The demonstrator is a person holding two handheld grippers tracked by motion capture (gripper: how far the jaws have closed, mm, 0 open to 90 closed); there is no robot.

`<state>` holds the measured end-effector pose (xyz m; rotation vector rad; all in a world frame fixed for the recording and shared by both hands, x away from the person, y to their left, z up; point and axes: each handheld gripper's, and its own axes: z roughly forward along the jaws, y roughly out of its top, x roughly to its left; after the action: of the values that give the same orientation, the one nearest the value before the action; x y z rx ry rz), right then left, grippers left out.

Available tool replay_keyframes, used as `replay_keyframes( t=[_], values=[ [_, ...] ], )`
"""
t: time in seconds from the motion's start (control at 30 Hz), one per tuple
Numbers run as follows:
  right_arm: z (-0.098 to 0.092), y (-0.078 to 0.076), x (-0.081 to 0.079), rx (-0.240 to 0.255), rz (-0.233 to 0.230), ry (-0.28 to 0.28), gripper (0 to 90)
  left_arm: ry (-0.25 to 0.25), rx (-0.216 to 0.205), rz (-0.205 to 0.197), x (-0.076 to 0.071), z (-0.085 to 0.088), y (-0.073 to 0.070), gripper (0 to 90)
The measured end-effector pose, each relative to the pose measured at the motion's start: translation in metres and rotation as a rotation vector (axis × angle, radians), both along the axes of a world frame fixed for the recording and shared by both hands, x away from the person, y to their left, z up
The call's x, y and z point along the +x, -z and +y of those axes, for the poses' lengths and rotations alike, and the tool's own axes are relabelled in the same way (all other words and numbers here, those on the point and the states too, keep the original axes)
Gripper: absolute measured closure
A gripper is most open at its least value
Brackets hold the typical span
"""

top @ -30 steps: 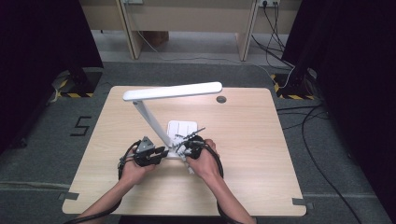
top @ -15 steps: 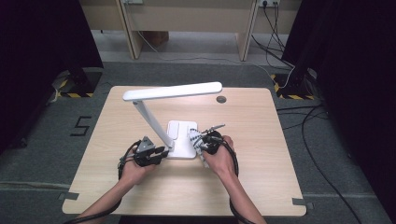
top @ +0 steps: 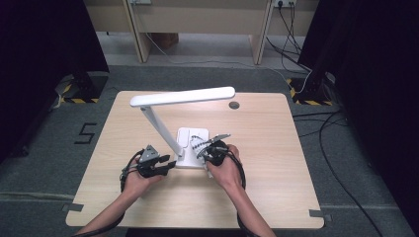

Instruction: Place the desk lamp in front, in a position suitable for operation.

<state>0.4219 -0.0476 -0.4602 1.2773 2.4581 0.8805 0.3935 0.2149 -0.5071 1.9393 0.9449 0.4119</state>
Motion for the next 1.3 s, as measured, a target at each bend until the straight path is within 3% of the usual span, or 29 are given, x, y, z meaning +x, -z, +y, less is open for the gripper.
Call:
replay_keyframes(
  t=[0.2,0.3,0.5,0.7,0.87,1.07,1.17,1.3],
  values=[
    [-0.001,0.003,-0.008,-0.005,-0.002,-0.054,76.7,0.003,-0.01,0.004,-0.006,0.002,-0.005,50.2],
    [0.002,0.003,-0.016,0.003,-0.002,-0.116,76.6,0.008,-0.026,0.006,-0.008,0.001,-0.009,45.6],
    [0.016,0.008,-0.031,-0.005,-0.002,-0.216,76.3,0.016,-0.07,0.032,-0.008,-0.002,-0.011,39.2],
    [0.029,0.014,-0.041,-0.01,0.013,-0.285,76.1,0.051,-0.089,0.048,-0.009,-0.005,-0.012,35.3],
    [0.036,0.014,-0.048,-0.013,-0.003,-0.34,75.8,0.078,-0.124,0.091,-0.009,-0.008,-0.01,34.3],
    [0.039,0.016,-0.05,-0.027,-0.02,-0.365,75.8,0.104,-0.15,0.14,-0.008,-0.009,-0.008,34.9],
    [0.041,0.016,-0.052,-0.03,-0.035,-0.383,75.9,0.115,-0.181,0.17,-0.007,-0.009,-0.006,37.2],
    [0.043,0.017,-0.053,-0.046,-0.058,-0.41,75.9,0.141,-0.198,0.182,-0.007,-0.009,-0.004,43.8]
  ],
)
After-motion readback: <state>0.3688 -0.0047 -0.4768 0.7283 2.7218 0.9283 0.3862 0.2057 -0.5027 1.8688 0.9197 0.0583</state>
